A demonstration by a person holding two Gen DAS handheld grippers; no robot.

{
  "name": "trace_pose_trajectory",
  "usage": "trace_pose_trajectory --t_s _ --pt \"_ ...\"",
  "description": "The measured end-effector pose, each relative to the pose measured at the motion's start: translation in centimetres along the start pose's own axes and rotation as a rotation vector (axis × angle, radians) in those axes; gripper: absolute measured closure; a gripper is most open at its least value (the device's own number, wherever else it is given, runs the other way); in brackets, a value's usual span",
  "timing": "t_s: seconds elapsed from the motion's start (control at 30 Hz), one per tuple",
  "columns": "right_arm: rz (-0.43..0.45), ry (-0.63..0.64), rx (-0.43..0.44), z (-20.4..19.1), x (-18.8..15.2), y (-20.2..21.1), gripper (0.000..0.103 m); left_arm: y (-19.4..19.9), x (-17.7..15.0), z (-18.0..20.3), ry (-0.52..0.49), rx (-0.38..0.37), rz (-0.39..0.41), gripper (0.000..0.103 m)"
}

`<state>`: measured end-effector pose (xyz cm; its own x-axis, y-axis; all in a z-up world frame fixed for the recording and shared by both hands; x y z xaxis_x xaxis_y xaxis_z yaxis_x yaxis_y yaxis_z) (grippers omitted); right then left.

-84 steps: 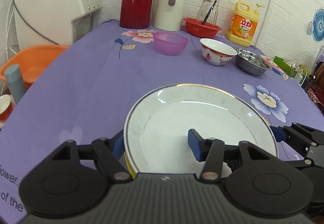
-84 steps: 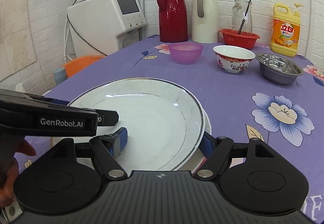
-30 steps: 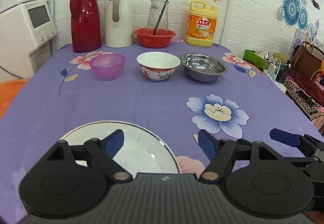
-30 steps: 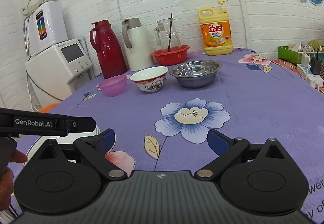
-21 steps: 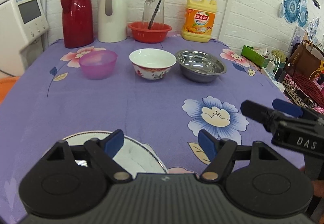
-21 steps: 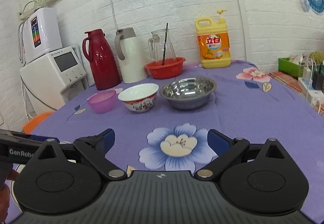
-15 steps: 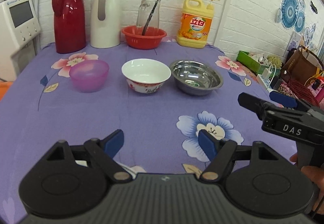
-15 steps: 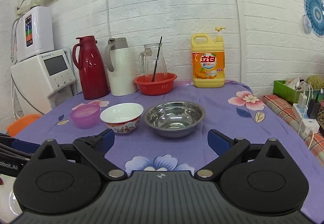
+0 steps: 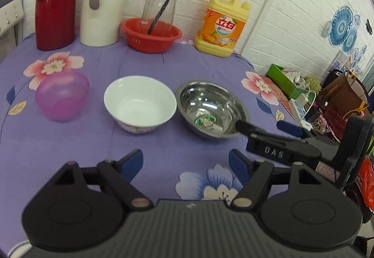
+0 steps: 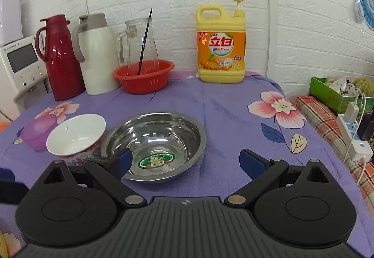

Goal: Organize plates and bowls
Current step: 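Move both grippers toward the steel bowl beside the rice bowl, then close the right gripper on the steel bowl rim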

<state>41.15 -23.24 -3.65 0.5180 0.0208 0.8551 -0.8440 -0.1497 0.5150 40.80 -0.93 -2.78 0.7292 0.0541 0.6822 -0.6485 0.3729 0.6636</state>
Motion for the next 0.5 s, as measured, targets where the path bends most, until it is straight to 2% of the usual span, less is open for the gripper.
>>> trace_pose_trajectory --t_s 0.17,0.3,0.4,0.5 --pt "-0.022 -0.027 0.016 0.7 -0.2 -0.9 0.000 -2.3 4.6 0.5 -0.017 -0.055 0.015 0.029" --pt "-0.013 -0.101 0.047 1.7 -0.8 -1.0 0.000 -6.4 8.0 1.0 -0.085 -0.062 0.001 0.029" --pt "-0.001 -0.172 0.065 2.7 -1.5 -1.2 0.000 -10.5 9.1 1.2 -0.111 -0.063 -0.057 0.029" --pt "0.000 -0.171 0.065 2.7 -1.3 -1.4 0.000 -13.3 9.6 1.7 -0.176 -0.041 -0.078 0.029"
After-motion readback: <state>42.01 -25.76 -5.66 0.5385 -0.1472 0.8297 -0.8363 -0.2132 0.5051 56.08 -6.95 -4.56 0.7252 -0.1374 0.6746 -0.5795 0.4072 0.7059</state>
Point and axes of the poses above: each gripper's, at about its wrist camera, not at the fingertips, and y roughly against the way its jaws point, z to its right, x to its top, the point moved 7 cm from there along -y, roughly the way its jaws point, and after that the axes turned 3 degrees about -z, right-handed, at the moved point
